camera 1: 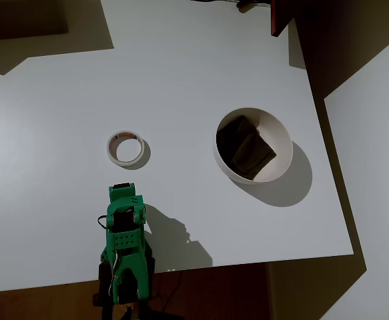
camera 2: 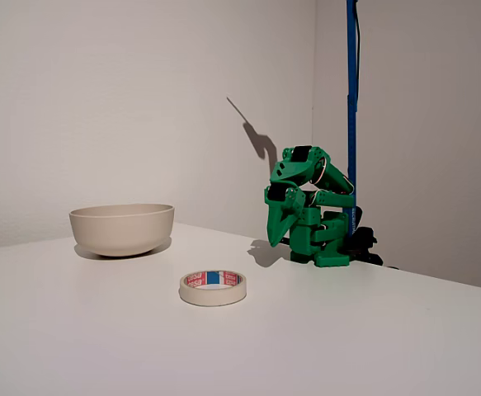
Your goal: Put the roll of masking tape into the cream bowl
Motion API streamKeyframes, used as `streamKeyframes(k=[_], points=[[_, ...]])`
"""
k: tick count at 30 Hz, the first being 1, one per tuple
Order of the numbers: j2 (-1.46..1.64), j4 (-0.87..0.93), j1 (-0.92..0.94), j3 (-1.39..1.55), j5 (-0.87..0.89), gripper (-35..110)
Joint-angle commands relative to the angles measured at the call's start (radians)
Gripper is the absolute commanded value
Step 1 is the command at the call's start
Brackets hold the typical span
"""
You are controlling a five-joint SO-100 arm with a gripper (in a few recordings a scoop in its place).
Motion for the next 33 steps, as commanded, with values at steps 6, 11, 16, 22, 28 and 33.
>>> streamKeyframes(k=[6, 11, 16, 22, 28, 33], points=[[0.005, 0.011, 0.000, -0.005, 0.044, -8], [0.005, 0.011, 0.000, -0.005, 0.044, -8], [0.005, 0.003, 0.014, -0.005, 0.055, -8], [-0.071, -0.092, 0.014, -0.026, 0.028, -8], [-0.471, -0.166, 0.017, -0.242, 0.058, -8], [-0.729, -0.114, -0.005, -0.479, 0.078, -8]])
